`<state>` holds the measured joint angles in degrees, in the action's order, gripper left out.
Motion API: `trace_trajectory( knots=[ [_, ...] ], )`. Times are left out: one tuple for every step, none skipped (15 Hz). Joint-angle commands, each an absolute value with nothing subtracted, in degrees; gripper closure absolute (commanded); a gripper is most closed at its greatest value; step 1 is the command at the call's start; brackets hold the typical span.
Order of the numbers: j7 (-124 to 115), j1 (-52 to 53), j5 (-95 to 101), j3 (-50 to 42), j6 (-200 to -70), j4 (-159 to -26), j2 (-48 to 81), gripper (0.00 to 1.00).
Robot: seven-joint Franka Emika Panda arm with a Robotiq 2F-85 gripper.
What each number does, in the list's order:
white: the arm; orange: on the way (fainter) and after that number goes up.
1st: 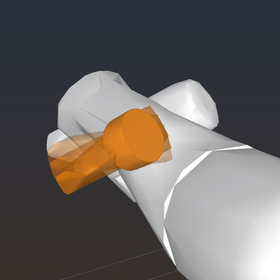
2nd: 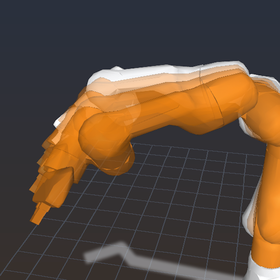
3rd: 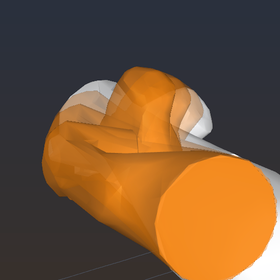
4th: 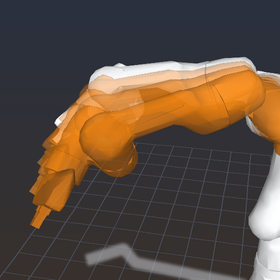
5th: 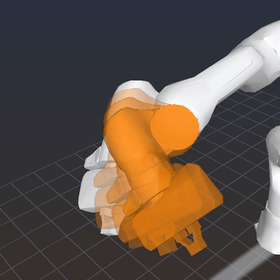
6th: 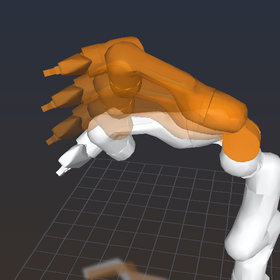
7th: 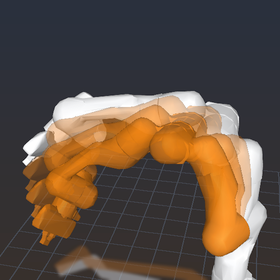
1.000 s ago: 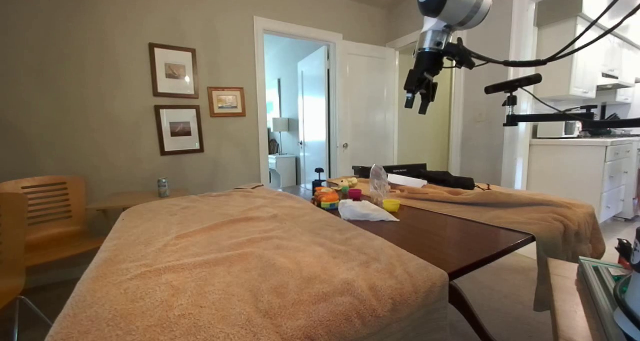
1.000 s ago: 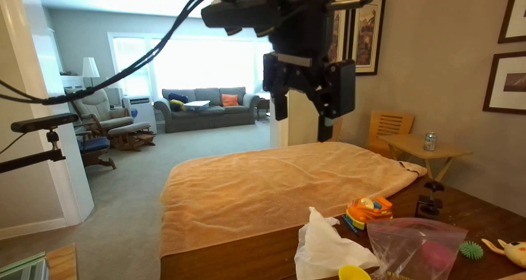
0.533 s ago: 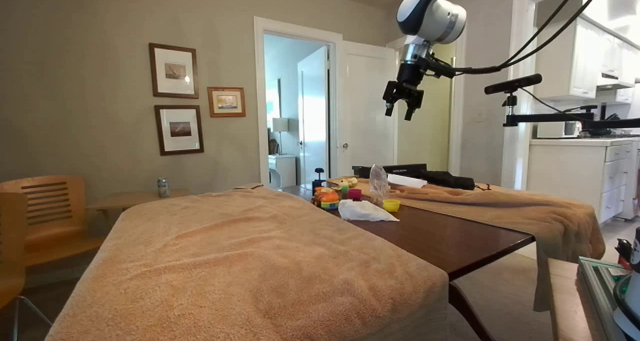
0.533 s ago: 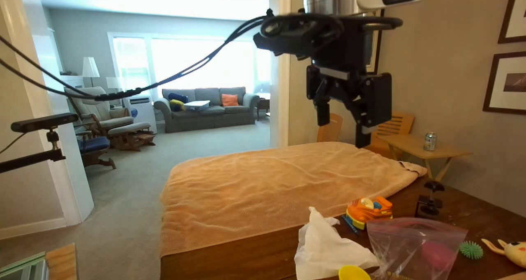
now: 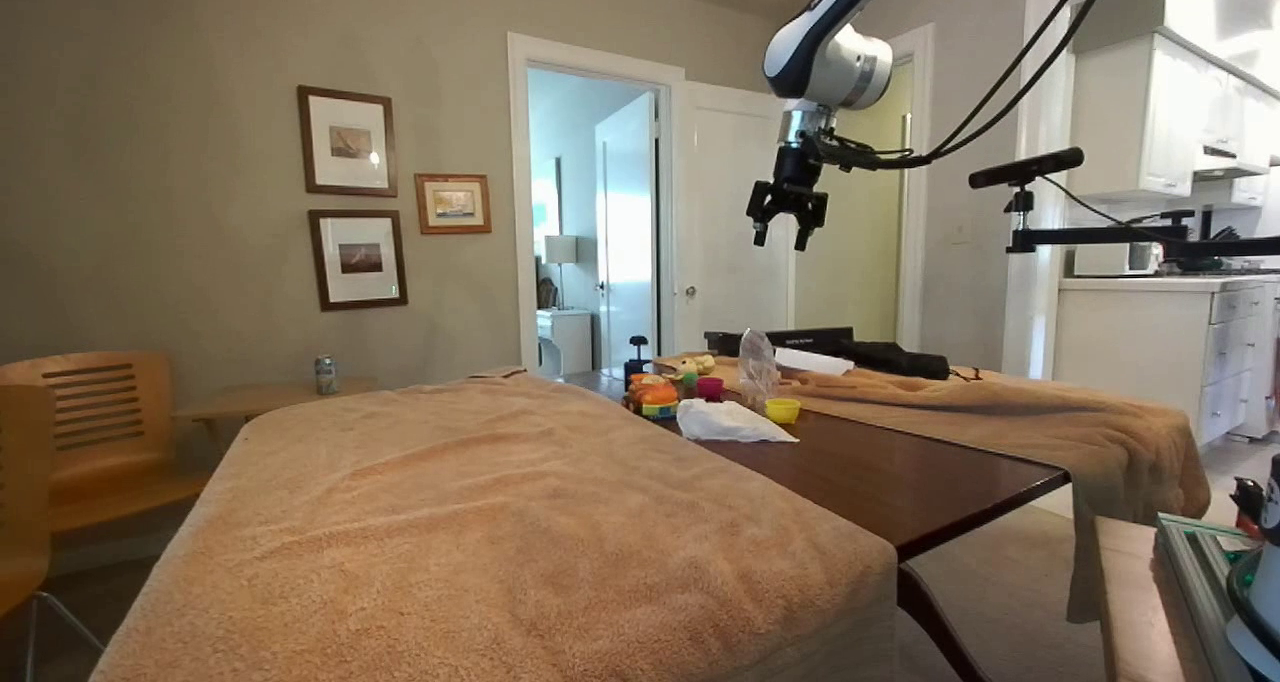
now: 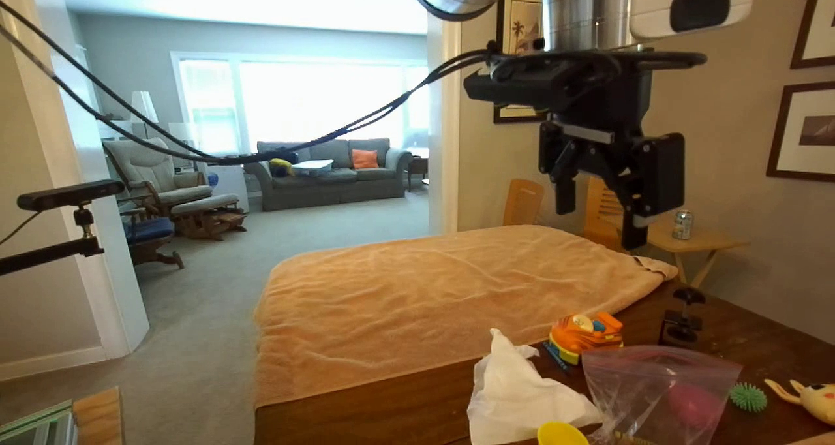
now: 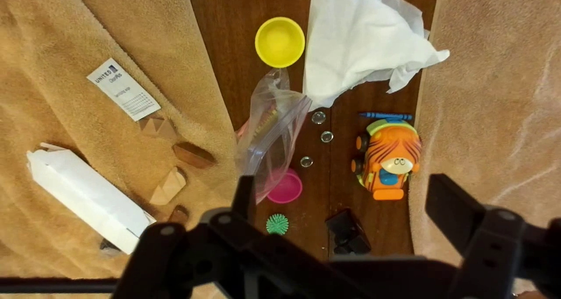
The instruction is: Move the purple bowl forwards.
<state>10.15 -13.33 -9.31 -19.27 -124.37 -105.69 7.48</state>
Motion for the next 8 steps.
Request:
trace_trajectory(
  knots=[
    [9.9,-15.27,-9.04,-17.53,-124.1,-104.65,8.16,0.0],
    [9.79,-15.39,-9.03,-17.51,-124.09,-104.2,8.55,0.0],
    [9.64,-15.4,-9.01,-17.46,-124.2,-104.16,8.65,0.0],
    [9.56,-15.41,-9.01,-17.43,-124.2,-104.11,8.67,0.0],
    [9.52,-15.41,-9.01,-17.4,-124.2,-104.08,8.67,0.0],
    [9.48,-15.42,-9.02,-17.37,-124.2,-104.06,8.67,0.0],
    [9.46,-15.43,-9.02,-17.35,-124.19,-104.06,8.67,0.0],
    [9.45,-15.45,-9.02,-17.33,-124.19,-104.05,8.67,0.0]
  ],
)
